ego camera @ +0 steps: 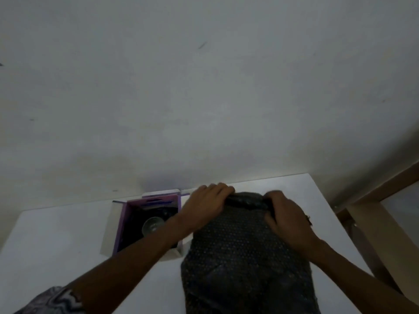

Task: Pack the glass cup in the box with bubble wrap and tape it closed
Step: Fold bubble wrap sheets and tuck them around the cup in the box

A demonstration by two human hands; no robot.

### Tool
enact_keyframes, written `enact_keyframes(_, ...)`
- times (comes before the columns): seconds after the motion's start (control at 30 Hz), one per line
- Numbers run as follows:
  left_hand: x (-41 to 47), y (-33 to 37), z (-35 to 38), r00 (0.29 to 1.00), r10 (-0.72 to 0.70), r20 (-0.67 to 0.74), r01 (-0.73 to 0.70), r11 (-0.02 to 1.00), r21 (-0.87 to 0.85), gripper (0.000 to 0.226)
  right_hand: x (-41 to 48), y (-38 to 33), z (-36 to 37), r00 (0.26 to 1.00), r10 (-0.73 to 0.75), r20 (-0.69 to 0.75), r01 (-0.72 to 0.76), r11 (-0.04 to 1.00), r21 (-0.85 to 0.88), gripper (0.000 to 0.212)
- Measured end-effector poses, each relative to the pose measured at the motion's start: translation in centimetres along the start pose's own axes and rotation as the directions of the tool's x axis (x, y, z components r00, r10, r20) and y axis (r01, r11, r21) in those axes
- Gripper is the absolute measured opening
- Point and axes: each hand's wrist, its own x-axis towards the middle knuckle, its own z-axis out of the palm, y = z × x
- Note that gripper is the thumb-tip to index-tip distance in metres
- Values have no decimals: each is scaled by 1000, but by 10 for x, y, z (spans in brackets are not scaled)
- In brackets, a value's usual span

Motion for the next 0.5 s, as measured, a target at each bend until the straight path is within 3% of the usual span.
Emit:
enact_keyframes(0.17,-65,-82,-70,1000,4,-4,-3,964,266,41,54,-98,32,950,-290,-113,267,946,-184,39)
enact_keyframes(0.3,-129,-122,-85,995,-72,74,33,901,432,30,73,-165,84,908,-415,-54,373,862,-343,32)
enact_keyframes(0.37,-154,-132,-74,975,-150,162,57,882,469,30,74,-184,114,916,-394,70,388,833,-394,32)
enact_keyframes(0.5,-174,-142,-36,925,-253,285,72,850,521,27,72,-202,160,937,-126,325,281,824,-491,38)
